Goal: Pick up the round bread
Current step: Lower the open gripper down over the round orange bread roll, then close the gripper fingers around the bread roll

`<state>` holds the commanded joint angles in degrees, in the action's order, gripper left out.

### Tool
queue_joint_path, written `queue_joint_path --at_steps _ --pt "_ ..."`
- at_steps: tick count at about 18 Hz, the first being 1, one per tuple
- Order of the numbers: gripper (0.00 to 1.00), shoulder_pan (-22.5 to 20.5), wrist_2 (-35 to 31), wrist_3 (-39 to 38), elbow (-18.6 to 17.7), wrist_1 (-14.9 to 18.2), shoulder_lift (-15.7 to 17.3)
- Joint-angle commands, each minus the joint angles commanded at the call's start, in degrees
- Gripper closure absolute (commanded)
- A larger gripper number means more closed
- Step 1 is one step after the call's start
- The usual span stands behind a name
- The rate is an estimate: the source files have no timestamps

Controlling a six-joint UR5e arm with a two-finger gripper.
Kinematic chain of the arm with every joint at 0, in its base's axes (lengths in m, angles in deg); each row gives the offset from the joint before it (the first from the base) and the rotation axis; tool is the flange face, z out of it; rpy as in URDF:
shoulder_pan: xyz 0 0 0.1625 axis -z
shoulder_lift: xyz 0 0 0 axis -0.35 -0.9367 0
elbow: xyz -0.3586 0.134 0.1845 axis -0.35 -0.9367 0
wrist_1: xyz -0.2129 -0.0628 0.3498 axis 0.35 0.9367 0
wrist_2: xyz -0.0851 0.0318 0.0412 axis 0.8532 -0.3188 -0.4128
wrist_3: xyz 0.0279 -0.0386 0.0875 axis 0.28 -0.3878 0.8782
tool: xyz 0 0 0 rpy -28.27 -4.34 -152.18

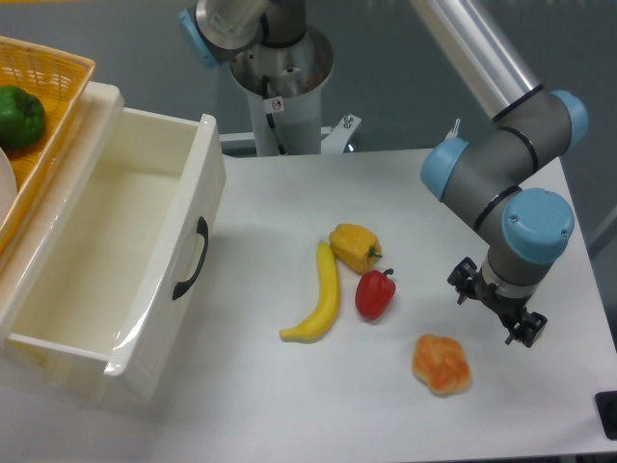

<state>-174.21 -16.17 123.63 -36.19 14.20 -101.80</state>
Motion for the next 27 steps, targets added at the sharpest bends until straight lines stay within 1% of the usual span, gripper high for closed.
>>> queue_joint_path --at_steps 4,7,10,11,13,14,15,17,18,24,25,27 --pt "0.0 0.0 0.5 -0.3 -0.1 0.0 0.1" --pt "0.0 0.1 0.7 -0.8 -0.1 -0.1 -0.4" --pt "0.0 0.2 3.1 -1.1 0.3 -1.4 -1.1" --pt "0.0 0.3 3.6 -2.3 0.3 -1.8 -1.3" --pt "0.0 1.0 3.4 -5.3 0.2 -3.5 -2.2" --pt "0.0 1.5 3.3 -6.1 -0.4 -4.2 -2.3" --pt "0.0 1.9 3.3 -7.5 -1.5 -6.0 -2.4" --pt "0.0 2.4 3.3 -15.3 -2.8 -10.4 -3.0" --pt "0.0 3.0 3.3 -18.5 -3.3 -11.6 -3.2" --pt "0.0 3.4 4.6 -18.3 -4.7 -12.1 -3.5" --pt "0.0 3.3 4.7 -18.2 -5.2 -12.0 -3.3" --pt "0.0 3.0 4.7 -17.8 -7.5 -12.0 -1.9"
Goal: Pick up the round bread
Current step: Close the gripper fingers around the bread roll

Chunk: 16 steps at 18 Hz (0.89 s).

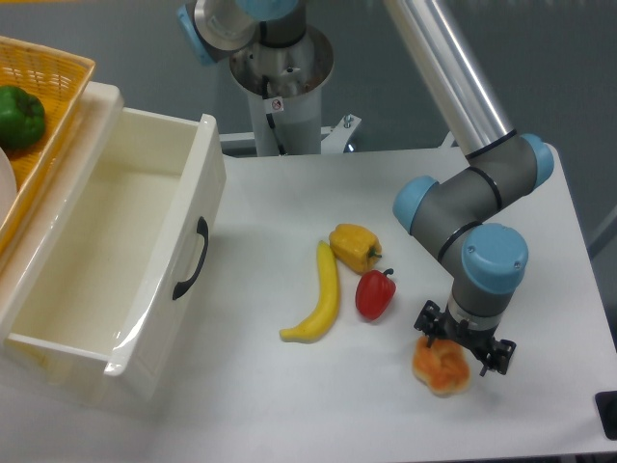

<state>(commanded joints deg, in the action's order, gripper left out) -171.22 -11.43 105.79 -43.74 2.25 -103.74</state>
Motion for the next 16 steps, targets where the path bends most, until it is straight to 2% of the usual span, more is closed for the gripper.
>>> queue_joint_path --at_steps 5,7,12,13,15,16 --pt "0.05 -0.2 0.3 -0.6 -0.5 0.3 0.7" --pt "0.16 -0.1 0.4 -1.1 -0.6 0.3 0.5" --pt "0.32 0.6 -0.1 -1.1 -0.4 -0.1 -0.4" --pt "0.4 0.6 0.0 -1.0 -0.4 0.0 -0.4" --pt "0.81 0.6 0.0 -1.0 -0.3 0.0 -0.2" --pt "0.93 0.6 0.0 -1.0 -0.3 0.0 -0.1"
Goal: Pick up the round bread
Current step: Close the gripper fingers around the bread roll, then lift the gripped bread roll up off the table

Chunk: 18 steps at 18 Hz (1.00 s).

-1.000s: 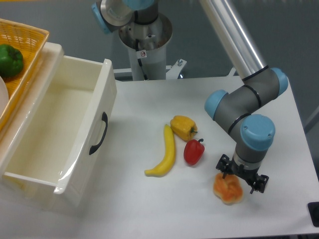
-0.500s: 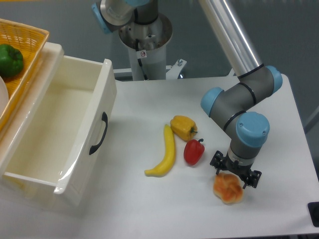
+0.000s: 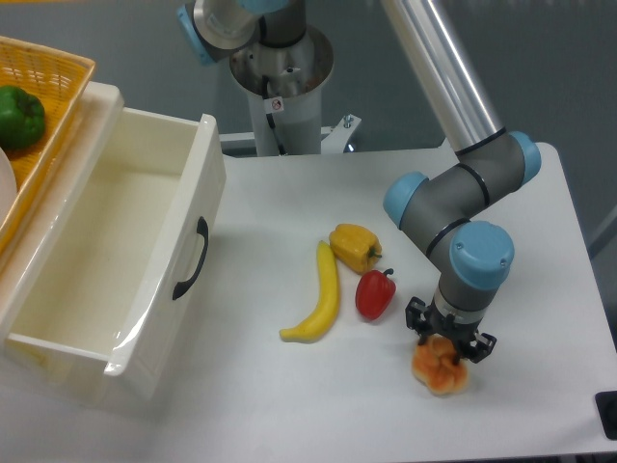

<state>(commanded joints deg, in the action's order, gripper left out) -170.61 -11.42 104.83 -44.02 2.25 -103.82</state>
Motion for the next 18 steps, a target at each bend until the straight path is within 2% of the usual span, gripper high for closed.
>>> queue_joint_path --at_steps 1,7,11,15,18 --pt "1.0 0.0 -0.1 -0.2 0.2 0.0 0.1" --pt "1.0 -0.4 0.0 -1.3 1.1 1.0 1.6" --pt "1.0 -0.4 -0.1 -1.3 5.0 6.1 1.4" --pt "1.0 -0.5 0.2 -1.2 7.2 6.5 1.0" --pt "1.0 -1.3 0.4 -0.4 9.6 11.8 1.3"
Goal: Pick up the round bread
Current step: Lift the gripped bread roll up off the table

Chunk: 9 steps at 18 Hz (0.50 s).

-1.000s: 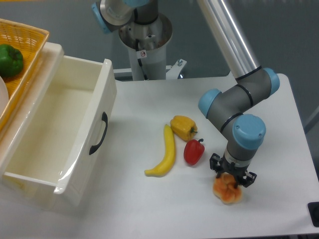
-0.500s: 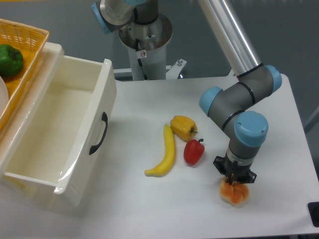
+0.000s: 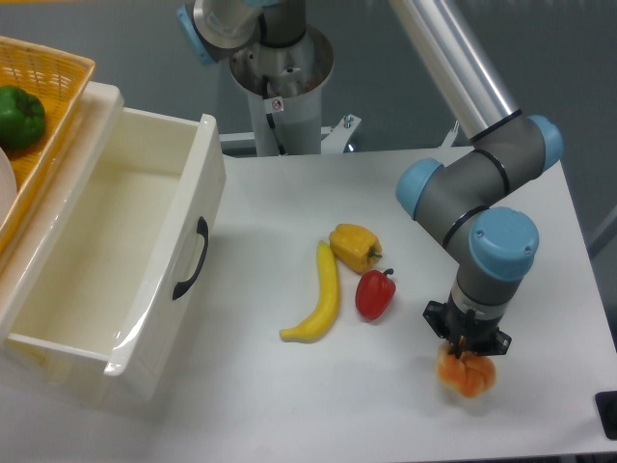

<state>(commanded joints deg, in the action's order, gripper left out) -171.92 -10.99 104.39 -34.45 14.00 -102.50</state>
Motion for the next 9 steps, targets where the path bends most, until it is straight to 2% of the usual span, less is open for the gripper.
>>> queue_joint_path --at_steps 4,9 --pt "1.0 0.0 -0.3 2.3 4.5 8.5 0.1" --pt "1.0 -1.0 -0.3 5.1 6.3 11.7 0.2"
